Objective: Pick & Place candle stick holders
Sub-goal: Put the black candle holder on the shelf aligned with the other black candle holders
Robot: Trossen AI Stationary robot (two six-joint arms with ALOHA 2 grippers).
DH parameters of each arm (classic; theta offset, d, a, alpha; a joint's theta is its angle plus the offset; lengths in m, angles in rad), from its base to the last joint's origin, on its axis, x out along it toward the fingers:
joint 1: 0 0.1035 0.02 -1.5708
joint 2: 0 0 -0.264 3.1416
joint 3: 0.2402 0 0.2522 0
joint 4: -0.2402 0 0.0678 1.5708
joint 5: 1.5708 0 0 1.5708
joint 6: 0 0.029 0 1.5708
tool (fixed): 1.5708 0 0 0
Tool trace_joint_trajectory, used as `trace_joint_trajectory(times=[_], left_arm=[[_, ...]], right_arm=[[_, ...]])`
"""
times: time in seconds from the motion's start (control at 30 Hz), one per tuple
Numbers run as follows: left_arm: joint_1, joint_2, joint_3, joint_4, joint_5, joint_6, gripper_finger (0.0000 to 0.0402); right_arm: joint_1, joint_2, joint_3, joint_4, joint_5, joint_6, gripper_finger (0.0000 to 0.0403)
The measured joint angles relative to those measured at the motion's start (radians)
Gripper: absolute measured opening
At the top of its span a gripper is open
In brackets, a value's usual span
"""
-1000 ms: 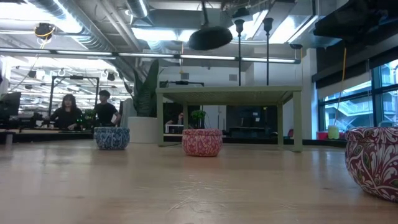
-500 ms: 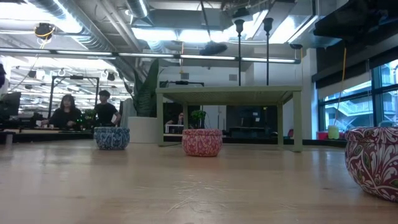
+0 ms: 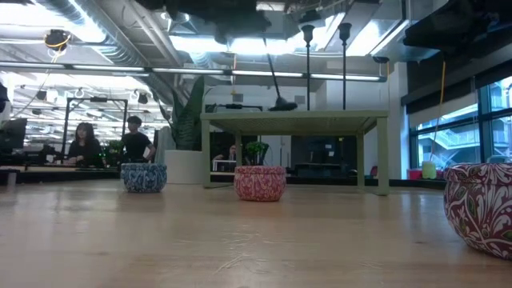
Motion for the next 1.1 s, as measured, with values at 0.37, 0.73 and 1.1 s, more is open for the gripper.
trace_joint_trajectory(times=[0.37, 0.73, 1.1], left_arm=[[0.035, 0.046, 0.0, 0.009, -0.005, 0.006, 0.0105], [0.037, 0.045, 0.0, 0.01, -0.01, 0.044, 0.0107], [0.038, 0.045, 0.0, 0.008, -0.012, 0.076, 0.0107]], right_arm=[[0.0, 0.0, 0.0, 0.0, 0.0, -0.001, 0.0113], [0.0, 0.0, 0.0, -0.001, 0.0, -0.002, 0.0113], [0.0, 0.0, 0.0, -0.001, 0.0, -0.002, 0.0113]])
